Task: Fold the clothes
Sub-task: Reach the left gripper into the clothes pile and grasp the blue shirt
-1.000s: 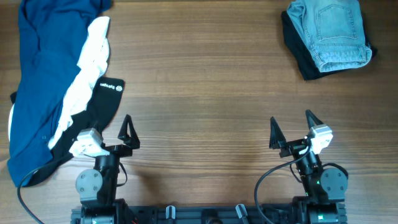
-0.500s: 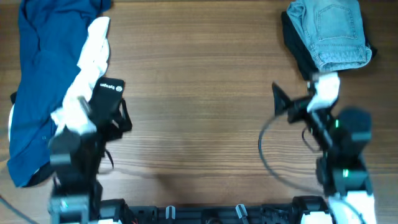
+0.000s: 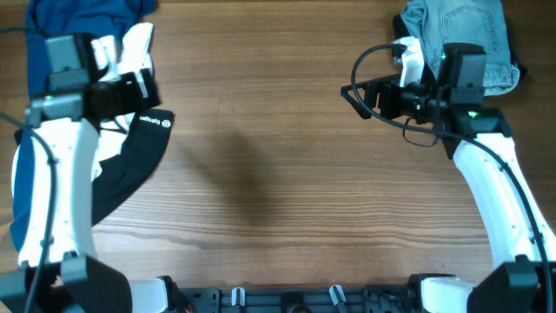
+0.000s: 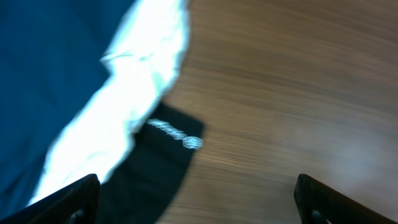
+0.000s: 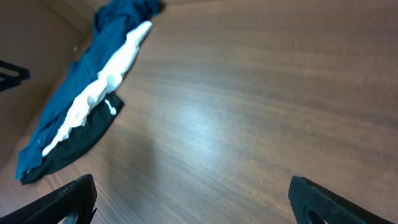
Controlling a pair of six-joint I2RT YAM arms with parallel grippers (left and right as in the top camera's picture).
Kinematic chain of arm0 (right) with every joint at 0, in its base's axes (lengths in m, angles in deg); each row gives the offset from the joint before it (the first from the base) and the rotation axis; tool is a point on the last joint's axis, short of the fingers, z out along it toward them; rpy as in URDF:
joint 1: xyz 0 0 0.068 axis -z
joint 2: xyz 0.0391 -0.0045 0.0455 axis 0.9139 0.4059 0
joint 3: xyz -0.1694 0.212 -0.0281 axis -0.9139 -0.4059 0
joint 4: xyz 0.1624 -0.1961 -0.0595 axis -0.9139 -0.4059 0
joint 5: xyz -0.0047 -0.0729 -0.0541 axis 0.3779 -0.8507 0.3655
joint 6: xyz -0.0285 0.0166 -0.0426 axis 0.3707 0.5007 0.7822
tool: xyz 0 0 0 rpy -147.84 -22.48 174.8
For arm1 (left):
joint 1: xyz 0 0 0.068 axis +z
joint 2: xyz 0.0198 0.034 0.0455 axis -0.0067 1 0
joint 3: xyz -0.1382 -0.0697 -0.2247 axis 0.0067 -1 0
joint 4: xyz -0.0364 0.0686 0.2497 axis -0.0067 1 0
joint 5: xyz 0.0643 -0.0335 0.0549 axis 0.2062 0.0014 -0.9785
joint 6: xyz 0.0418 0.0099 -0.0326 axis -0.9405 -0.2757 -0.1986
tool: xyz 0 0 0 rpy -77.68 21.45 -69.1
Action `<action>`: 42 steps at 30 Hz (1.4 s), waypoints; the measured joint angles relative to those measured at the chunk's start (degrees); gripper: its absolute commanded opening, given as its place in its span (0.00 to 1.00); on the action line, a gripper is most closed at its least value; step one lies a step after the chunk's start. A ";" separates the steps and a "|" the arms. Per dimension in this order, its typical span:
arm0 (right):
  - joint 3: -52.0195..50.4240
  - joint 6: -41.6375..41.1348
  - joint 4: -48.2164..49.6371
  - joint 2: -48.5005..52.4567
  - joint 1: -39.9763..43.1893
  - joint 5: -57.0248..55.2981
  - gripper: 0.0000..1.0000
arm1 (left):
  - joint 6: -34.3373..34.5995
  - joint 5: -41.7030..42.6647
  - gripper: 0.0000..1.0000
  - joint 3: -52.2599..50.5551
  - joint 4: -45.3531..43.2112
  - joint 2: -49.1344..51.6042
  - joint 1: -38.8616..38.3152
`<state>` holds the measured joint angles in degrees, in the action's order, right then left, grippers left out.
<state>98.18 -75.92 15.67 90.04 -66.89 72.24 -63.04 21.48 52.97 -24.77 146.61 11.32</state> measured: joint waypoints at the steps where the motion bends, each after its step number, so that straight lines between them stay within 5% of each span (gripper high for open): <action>1: 0.00 -0.22 -0.24 0.59 0.00 -0.04 1.00 | -0.13 -0.33 0.97 0.00 -0.37 0.90 2.51; 5: 0.00 -0.48 -0.15 2.32 0.00 -0.90 0.99 | -0.57 -1.44 0.94 0.07 -7.50 6.75 14.32; 12: 0.00 -0.66 -0.13 2.36 0.00 -3.04 0.96 | -2.47 -6.27 0.94 0.09 -10.86 19.78 15.43; 23: 0.00 -0.70 0.02 2.36 0.00 -3.50 0.95 | -11.04 -11.21 0.84 0.11 1.27 20.85 17.44; 30: 0.00 -0.70 0.92 2.36 0.00 -3.50 0.95 | -11.78 -11.63 0.63 0.11 0.90 20.90 21.90; 42: 0.00 -0.70 1.11 2.36 0.00 -5.42 0.95 | -11.82 -14.49 0.52 -0.61 -0.98 20.90 22.93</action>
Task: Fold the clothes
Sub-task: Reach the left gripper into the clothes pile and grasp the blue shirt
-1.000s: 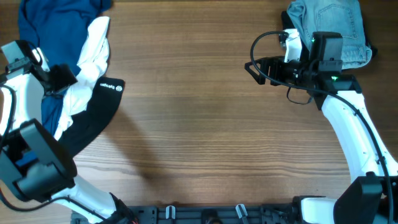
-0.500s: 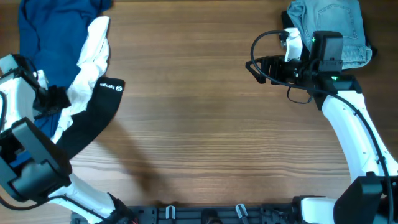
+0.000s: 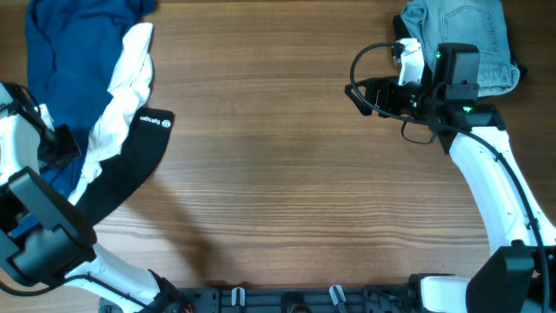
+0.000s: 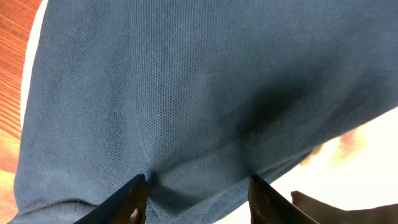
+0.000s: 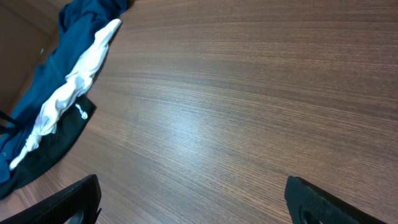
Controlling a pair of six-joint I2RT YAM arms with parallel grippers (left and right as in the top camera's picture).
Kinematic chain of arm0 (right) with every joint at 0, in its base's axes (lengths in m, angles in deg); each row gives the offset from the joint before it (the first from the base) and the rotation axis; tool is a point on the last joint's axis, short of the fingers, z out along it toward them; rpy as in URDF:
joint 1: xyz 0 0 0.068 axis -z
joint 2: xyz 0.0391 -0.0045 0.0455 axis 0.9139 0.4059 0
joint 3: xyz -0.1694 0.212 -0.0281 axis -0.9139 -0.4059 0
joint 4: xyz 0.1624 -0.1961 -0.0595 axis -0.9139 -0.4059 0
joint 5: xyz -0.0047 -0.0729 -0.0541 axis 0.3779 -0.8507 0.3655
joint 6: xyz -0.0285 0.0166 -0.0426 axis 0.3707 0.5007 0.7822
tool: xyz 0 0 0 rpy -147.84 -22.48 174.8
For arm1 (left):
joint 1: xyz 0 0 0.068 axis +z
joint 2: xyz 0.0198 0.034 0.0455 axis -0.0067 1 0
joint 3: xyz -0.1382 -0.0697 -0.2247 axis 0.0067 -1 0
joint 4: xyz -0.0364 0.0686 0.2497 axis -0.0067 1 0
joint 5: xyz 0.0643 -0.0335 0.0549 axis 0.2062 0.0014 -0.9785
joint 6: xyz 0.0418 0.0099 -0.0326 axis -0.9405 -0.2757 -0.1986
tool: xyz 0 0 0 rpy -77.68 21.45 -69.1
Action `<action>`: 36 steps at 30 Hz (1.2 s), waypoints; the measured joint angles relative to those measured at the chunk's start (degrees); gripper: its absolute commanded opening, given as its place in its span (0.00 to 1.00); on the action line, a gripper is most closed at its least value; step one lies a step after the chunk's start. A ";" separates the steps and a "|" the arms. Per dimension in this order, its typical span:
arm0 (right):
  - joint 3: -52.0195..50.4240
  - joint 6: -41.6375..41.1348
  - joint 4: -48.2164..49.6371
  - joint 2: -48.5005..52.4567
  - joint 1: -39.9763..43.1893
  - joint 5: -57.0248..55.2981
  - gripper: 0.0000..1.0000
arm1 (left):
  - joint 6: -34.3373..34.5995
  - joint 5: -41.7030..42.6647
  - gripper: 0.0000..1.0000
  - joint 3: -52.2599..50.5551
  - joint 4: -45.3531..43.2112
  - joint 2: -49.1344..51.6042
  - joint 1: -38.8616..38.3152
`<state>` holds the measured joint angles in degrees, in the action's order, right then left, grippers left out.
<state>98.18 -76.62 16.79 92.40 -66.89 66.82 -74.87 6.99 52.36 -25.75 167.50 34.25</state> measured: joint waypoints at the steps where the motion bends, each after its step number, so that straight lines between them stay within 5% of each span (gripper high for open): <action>1: 0.00 0.00 0.00 0.00 0.00 0.00 0.96 | 0.00 -0.35 0.52 -0.48 -0.59 0.00 0.00; 7: 0.00 -0.02 0.44 0.00 0.00 -0.66 0.95 | 0.00 -1.22 0.43 -1.22 -3.76 0.11 0.00; 12: 0.00 -0.17 0.44 0.00 0.00 -0.66 0.95 | -0.04 -1.88 0.05 -1.29 -5.27 0.13 0.00; 21: 0.00 -1.22 3.28 0.00 0.00 -0.66 0.91 | 4.37 0.02 0.04 0.11 2.84 0.09 -1.05; 28: 0.00 -3.63 4.24 0.00 0.00 0.35 0.91 | 8.74 3.13 0.04 16.37 10.62 -10.32 -14.45; 36: 0.00 -4.50 3.82 0.00 0.00 3.87 0.89 | 18.86 24.50 0.04 19.82 -6.49 -15.13 -28.22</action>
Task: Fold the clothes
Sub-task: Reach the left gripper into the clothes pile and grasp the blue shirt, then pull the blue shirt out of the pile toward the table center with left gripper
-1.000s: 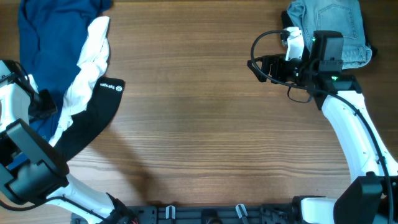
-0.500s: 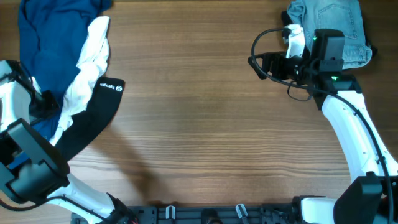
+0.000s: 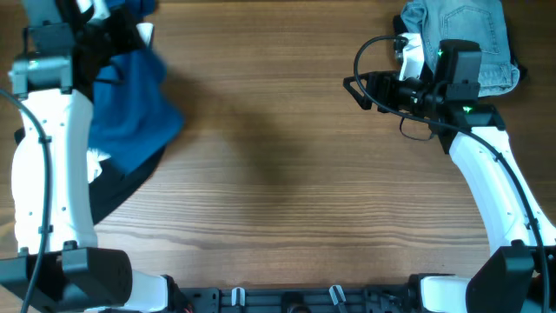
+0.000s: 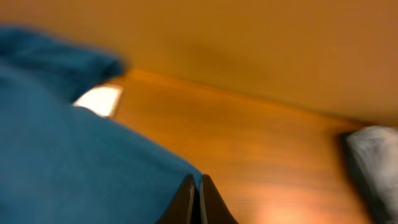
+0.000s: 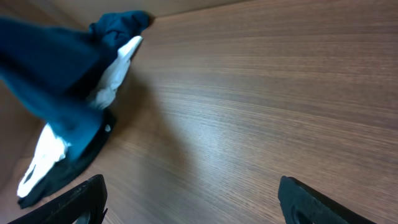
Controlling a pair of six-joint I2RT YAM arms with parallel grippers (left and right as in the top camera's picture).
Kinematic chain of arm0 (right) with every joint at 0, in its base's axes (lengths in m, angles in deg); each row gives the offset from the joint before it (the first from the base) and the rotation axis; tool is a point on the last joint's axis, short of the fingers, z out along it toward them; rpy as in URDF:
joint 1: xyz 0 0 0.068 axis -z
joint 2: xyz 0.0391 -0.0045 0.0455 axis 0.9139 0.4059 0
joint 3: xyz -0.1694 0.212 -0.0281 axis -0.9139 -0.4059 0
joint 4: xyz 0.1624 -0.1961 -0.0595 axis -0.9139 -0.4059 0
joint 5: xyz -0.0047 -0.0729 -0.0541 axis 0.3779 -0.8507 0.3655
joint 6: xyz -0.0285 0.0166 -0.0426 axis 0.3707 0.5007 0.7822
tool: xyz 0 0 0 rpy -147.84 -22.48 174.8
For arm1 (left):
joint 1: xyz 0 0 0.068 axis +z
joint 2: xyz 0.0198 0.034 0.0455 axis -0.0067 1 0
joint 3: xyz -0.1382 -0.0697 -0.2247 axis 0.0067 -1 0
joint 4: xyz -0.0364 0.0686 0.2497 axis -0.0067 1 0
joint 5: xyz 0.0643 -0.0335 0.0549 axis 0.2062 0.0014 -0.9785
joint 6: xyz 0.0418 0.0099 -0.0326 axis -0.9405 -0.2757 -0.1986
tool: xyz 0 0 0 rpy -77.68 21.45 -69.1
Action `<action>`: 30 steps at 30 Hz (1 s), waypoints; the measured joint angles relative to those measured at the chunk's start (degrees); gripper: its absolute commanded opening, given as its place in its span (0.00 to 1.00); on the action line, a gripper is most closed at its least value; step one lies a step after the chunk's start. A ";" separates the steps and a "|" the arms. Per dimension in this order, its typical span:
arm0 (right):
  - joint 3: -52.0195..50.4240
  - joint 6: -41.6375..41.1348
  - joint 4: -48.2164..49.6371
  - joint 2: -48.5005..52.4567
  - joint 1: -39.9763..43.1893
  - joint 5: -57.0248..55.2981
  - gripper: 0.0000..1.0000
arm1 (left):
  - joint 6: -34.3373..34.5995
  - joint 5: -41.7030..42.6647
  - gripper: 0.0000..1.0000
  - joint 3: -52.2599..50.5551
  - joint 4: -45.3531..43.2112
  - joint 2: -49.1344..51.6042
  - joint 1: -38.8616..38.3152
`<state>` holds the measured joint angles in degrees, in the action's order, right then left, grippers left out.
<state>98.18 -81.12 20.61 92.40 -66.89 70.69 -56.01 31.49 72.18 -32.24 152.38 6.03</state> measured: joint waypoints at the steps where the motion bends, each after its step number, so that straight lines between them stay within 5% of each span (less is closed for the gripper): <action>1: 0.00 -0.02 -0.04 0.02 0.00 0.59 0.89 | 1.88 1.97 0.04 0.07 -3.28 0.02 -2.16; 8: 0.00 -0.52 -0.42 0.00 0.02 1.14 0.89 | 9.57 7.21 0.04 6.56 -21.77 -0.02 -19.08; 13: 0.00 -1.07 -0.15 0.00 0.22 0.87 0.89 | 10.21 2.73 0.05 8.39 -12.04 -0.17 -22.18; 15: 0.02 -1.55 0.98 0.00 -0.17 -0.52 0.89 | 10.43 -0.81 0.25 8.39 -3.21 -0.17 -18.23; 23: 0.42 -5.60 9.46 3.74 -9.16 -10.01 0.92 | 0.00 -7.28 0.55 8.63 24.61 0.76 -8.68; 30: 0.52 -5.79 5.57 4.42 -4.72 -13.55 0.97 | -11.19 -11.02 0.86 8.55 22.25 19.19 -8.72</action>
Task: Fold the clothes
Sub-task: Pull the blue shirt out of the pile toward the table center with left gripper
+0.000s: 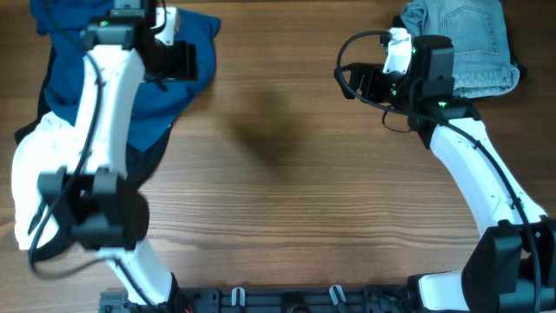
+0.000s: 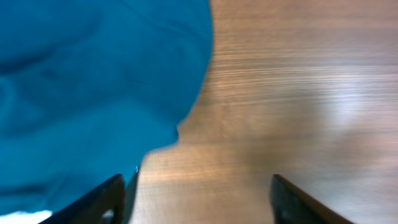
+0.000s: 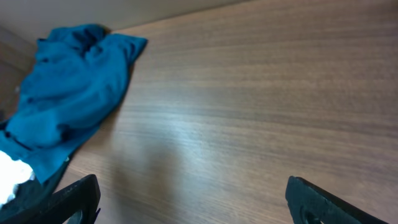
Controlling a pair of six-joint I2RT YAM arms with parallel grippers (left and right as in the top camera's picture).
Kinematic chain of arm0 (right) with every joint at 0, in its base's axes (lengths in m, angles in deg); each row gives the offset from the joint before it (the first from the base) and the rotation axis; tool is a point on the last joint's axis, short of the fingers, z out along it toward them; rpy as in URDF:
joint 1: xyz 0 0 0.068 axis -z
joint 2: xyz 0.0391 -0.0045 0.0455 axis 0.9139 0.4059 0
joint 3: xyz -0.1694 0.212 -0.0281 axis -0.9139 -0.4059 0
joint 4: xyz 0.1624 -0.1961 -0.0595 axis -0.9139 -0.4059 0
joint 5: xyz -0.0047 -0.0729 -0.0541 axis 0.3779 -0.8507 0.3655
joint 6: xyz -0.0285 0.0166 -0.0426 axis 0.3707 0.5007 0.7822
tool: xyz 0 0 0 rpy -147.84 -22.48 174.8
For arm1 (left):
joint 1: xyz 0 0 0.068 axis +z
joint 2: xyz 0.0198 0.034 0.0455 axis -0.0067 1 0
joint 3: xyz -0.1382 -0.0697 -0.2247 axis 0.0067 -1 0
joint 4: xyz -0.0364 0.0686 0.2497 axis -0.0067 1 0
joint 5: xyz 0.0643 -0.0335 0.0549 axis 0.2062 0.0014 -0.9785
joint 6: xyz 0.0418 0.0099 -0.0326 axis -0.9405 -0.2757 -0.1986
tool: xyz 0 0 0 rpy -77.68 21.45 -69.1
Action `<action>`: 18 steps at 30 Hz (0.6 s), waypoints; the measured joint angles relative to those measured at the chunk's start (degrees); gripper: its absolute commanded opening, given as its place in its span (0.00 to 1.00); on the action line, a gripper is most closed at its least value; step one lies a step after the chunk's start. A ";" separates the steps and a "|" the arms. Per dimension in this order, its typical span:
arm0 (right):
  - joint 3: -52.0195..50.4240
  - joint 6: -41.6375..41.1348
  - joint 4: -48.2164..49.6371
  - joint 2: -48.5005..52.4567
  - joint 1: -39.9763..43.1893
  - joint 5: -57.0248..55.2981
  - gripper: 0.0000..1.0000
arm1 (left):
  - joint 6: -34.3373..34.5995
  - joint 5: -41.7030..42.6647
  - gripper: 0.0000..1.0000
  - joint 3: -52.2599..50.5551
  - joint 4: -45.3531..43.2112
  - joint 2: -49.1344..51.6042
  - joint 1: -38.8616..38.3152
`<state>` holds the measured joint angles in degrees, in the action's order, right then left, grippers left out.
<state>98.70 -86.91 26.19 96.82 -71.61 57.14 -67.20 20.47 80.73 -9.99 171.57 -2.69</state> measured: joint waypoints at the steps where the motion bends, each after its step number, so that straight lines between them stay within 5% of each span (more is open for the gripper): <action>1: 0.00 0.55 -0.46 0.00 0.28 -0.09 0.97 | -0.61 -0.79 0.91 -0.02 -0.98 3.32 0.00; 5: 0.00 1.46 -1.75 0.02 0.42 -0.20 0.98 | -3.67 -6.21 1.00 -0.13 -5.62 11.37 0.00; 7: 0.00 1.55 -1.77 0.04 0.42 -0.20 0.98 | -6.64 -7.69 0.88 -0.13 -7.65 12.85 0.00; 9: 0.00 1.64 -1.77 0.04 0.42 -0.20 0.98 | -7.69 -8.26 0.22 -0.13 -9.44 14.53 0.00; 10: 0.00 1.64 -1.77 0.04 0.42 -0.20 0.98 | -8.04 -8.44 0.04 -0.13 -9.44 15.78 0.00; 18: 0.00 1.38 -1.11 0.02 1.31 -1.25 0.89 | -5.86 -9.97 0.04 0.24 -6.08 17.25 -5.92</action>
<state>98.70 -85.53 25.07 96.84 -70.30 55.89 -73.05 10.50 80.97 -16.07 188.81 -8.61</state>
